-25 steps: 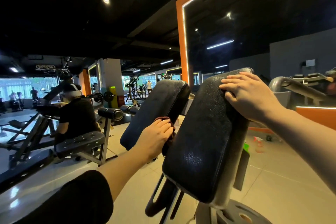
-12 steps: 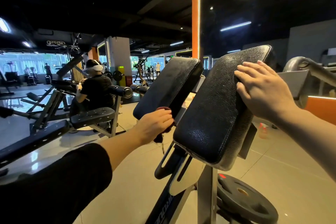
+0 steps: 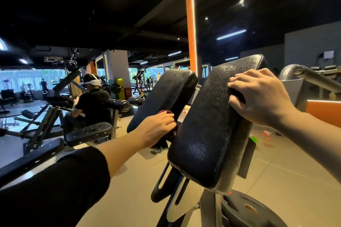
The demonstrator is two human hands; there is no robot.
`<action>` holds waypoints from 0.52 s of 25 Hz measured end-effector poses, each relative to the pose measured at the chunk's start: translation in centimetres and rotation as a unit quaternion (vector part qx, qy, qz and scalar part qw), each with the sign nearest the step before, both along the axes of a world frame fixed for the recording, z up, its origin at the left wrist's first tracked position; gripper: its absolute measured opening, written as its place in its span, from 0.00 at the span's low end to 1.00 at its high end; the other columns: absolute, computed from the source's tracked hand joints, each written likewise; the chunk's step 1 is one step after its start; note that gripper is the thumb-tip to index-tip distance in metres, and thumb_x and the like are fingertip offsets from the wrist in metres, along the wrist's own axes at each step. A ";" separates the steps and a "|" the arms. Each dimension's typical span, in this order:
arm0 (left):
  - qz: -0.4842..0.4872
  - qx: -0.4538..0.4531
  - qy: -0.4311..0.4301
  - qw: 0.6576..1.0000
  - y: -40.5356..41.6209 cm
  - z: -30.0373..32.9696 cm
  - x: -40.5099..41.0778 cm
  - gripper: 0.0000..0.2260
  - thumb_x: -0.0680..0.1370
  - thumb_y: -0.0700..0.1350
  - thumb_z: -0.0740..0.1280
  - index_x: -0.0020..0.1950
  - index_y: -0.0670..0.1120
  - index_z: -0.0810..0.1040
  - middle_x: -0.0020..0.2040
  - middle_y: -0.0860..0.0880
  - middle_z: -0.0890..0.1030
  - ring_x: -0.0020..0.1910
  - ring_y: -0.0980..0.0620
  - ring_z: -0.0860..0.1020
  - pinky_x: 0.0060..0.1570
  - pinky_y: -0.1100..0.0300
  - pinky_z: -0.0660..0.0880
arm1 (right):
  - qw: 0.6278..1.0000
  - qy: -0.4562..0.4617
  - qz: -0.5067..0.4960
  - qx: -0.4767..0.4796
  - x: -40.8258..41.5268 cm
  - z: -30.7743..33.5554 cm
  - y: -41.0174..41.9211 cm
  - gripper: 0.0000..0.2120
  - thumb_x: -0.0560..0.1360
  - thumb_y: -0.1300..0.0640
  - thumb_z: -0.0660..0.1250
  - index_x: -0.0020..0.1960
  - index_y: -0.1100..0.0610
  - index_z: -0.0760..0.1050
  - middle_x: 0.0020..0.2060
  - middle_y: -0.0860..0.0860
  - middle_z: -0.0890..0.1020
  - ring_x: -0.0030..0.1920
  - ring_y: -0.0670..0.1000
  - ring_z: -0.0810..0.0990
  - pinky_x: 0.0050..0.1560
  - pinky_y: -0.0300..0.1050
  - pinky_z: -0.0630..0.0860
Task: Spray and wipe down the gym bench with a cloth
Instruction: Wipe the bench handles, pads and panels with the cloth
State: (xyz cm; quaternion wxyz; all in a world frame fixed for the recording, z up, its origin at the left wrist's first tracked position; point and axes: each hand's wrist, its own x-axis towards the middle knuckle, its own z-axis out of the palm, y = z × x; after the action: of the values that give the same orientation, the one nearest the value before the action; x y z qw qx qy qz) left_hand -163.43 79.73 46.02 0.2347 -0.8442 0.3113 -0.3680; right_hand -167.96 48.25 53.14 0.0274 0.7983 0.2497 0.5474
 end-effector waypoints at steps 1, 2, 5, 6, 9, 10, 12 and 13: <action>-0.008 -0.022 -0.020 1.000 -0.9 1.7 0.8 0.15 0.71 0.40 0.75 0.57 0.44 0.81 0.56 0.44 0.82 0.60 0.44 0.78 0.64 0.57 0.70 | 1.000 0.000 0.007 0.001 0.1 0.9 0.1 0.25 0.71 0.43 0.52 0.43 0.57 0.83 0.43 0.54 0.85 0.47 0.57 0.80 0.51 0.49 0.72; -0.012 -0.054 -0.036 0.998 -1.9 3.4 1.8 0.12 0.73 0.37 0.70 0.56 0.42 0.80 0.55 0.42 0.82 0.60 0.42 0.78 0.65 0.57 0.69 | 1.000 0.004 0.019 0.008 0.3 1.7 0.2 0.23 0.71 0.44 0.53 0.39 0.57 0.82 0.39 0.53 0.84 0.43 0.56 0.79 0.49 0.48 0.72; -0.026 -0.106 -0.054 0.993 -5.1 6.5 4.7 0.13 0.76 0.39 0.61 0.57 0.40 0.80 0.57 0.41 0.81 0.63 0.42 0.76 0.69 0.55 0.63 | 0.999 0.019 0.038 0.029 1.8 3.3 0.2 0.17 0.70 0.46 0.58 0.37 0.57 0.80 0.37 0.53 0.83 0.42 0.56 0.78 0.50 0.48 0.72; -0.033 -0.083 -0.039 0.995 -5.4 6.2 5.4 0.15 0.77 0.42 0.58 0.58 0.42 0.80 0.57 0.43 0.80 0.64 0.43 0.75 0.71 0.52 0.64 | 0.998 0.027 0.039 0.037 2.2 3.3 0.1 0.18 0.70 0.46 0.58 0.38 0.57 0.80 0.38 0.54 0.83 0.44 0.56 0.78 0.51 0.49 0.71; -0.076 0.018 -0.019 0.997 -4.2 3.4 6.5 0.12 0.76 0.41 0.60 0.53 0.45 0.82 0.52 0.47 0.82 0.57 0.46 0.78 0.67 0.55 0.64 | 0.996 0.018 0.062 0.062 3.2 2.3 0.0 0.22 0.70 0.44 0.54 0.39 0.58 0.81 0.39 0.54 0.82 0.45 0.57 0.78 0.54 0.48 0.68; -0.083 0.041 -0.018 0.996 -3.8 3.4 6.9 0.09 0.76 0.38 0.64 0.52 0.44 0.82 0.51 0.47 0.82 0.54 0.46 0.79 0.67 0.55 0.65 | 0.995 0.008 0.069 0.067 3.5 1.8 0.2 0.23 0.71 0.44 0.53 0.39 0.58 0.80 0.39 0.54 0.82 0.45 0.57 0.78 0.55 0.48 0.67; -0.074 0.057 -0.043 0.995 -4.3 5.6 8.6 0.07 0.74 0.36 0.67 0.50 0.44 0.81 0.47 0.46 0.81 0.50 0.46 0.79 0.67 0.53 0.67 | 0.993 0.000 0.086 0.076 3.9 1.7 0.3 0.22 0.72 0.45 0.53 0.38 0.57 0.80 0.39 0.53 0.82 0.45 0.57 0.78 0.56 0.49 0.66; -0.061 0.033 -0.067 0.995 -5.0 7.1 9.7 0.08 0.74 0.34 0.66 0.49 0.44 0.80 0.46 0.46 0.81 0.49 0.46 0.79 0.67 0.53 0.67 | 0.993 -0.004 0.092 0.077 4.0 1.6 0.4 0.21 0.73 0.46 0.53 0.38 0.57 0.79 0.39 0.52 0.82 0.45 0.57 0.78 0.56 0.49 0.66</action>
State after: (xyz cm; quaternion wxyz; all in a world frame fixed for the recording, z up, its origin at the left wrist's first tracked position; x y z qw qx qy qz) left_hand -153.76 74.70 53.14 0.2595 -0.7888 0.3578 -0.4271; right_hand -163.91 48.64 54.76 -0.0836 0.7692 0.2795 0.5685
